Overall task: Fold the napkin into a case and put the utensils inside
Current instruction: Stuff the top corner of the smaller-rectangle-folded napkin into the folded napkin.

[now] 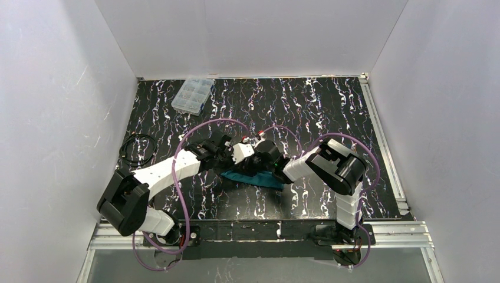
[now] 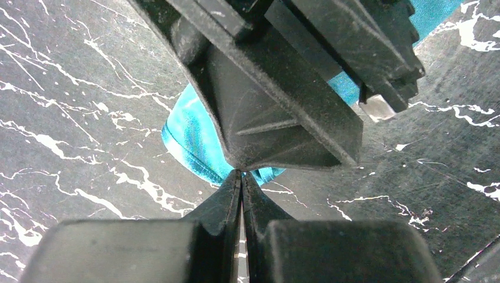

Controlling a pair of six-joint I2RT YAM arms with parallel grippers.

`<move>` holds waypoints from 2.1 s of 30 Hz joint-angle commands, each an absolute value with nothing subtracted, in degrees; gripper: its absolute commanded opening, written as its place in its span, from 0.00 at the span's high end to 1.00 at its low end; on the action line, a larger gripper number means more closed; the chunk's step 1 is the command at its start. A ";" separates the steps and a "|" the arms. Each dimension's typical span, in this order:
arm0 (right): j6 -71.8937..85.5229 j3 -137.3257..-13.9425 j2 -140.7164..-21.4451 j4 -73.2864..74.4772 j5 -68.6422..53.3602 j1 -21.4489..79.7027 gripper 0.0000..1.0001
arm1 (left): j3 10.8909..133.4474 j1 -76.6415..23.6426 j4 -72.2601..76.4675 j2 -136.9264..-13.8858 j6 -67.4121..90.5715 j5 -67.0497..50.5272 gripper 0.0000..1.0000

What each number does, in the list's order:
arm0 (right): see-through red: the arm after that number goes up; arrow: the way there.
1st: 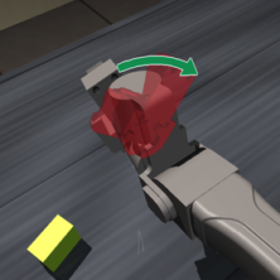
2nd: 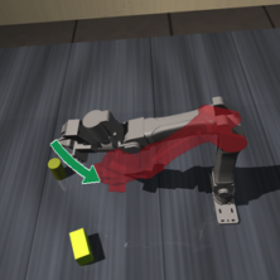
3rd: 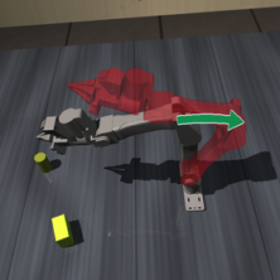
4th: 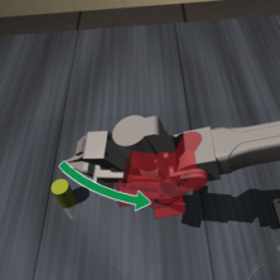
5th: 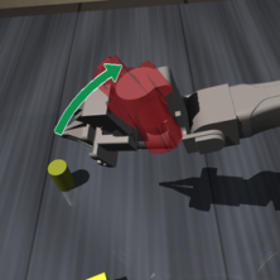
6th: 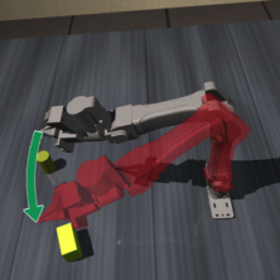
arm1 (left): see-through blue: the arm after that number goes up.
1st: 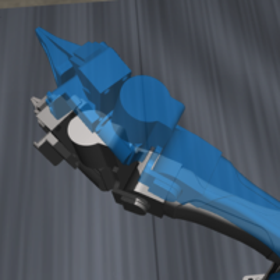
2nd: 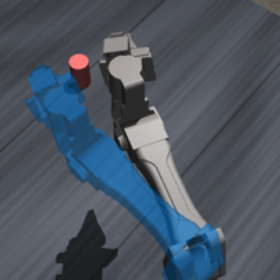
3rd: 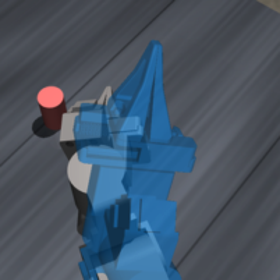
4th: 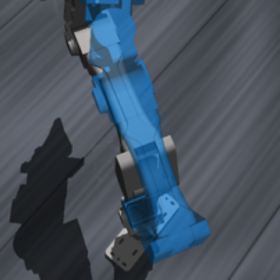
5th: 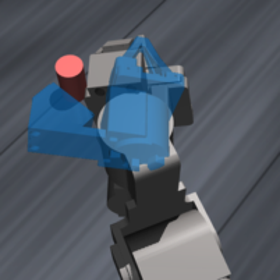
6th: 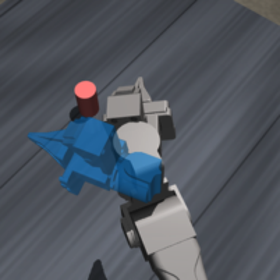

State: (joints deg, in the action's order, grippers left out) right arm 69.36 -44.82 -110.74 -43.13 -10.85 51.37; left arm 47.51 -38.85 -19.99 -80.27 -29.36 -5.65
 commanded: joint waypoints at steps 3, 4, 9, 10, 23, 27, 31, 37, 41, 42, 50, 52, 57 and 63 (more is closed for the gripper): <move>72.92 -43.20 -110.02 -49.73 -10.68 51.66 0.44 | 47.21 -39.38 -19.69 -79.41 -28.63 -9.86 1.00; 73.24 -43.35 -109.85 -49.87 -10.84 51.66 0.44 | 47.52 -39.38 -20.00 -79.16 -28.56 -9.68 1.00; 73.33 -43.65 -108.31 -49.41 -11.08 51.46 0.43 | 49.15 -38.66 -23.63 -76.38 -29.35 -9.98 0.97; 73.28 -43.54 -107.91 -49.41 -11.01 51.42 0.43 | 49.32 -38.42 -24.34 -75.53 -29.62 -10.22 0.96; 73.17 -44.11 -107.92 -49.65 -11.66 50.91 0.42 | 46.68 -37.76 -23.89 -71.48 -31.00 -11.69 0.91; 73.08 -42.10 -105.76 -48.62 -10.65 49.93 0.42 | 46.23 -36.58 -22.68 -72.63 -31.99 -11.29 0.86; 70.88 -42.15 -103.52 -43.80 -9.42 49.77 0.41 | 46.31 -34.39 -21.45 -75.16 -32.08 -12.89 0.86; 75.67 -38.82 -105.12 -51.54 -9.14 49.80 0.42 | 46.89 -34.21 -19.07 -78.06 -33.56 -15.80 0.85; 75.30 -37.21 -102.35 -51.37 -8.19 49.46 0.43 | 47.88 -34.28 -18.21 -80.02 -34.02 -16.02 0.85; 74.56 -36.65 -101.41 -50.65 -7.90 49.41 0.46 | 47.85 -34.29 -18.16 -80.40 -34.40 -15.94 0.85; 72.81 -33.90 -99.53 -48.98 -6.81 49.51 0.61 | 46.53 -34.32 -14.33 -83.24 -35.81 -13.44 0.87; 73.15 -34.32 -100.55 -49.60 -7.17 49.77 0.61 | 46.64 -34.42 -13.69 -83.74 -35.90 -13.24 0.87; 73.41 -37.50 -104.43 -50.86 -8.74 50.11 0.62 | 47.23 -34.37 -13.51 -84.66 -36.25 -13.41 0.88; 74.80 -38.73 -107.38 -52.64 -9.66 50.17 0.66 | 46.49 -35.22 -14.00 -84.99 -36.48 -14.26 0.88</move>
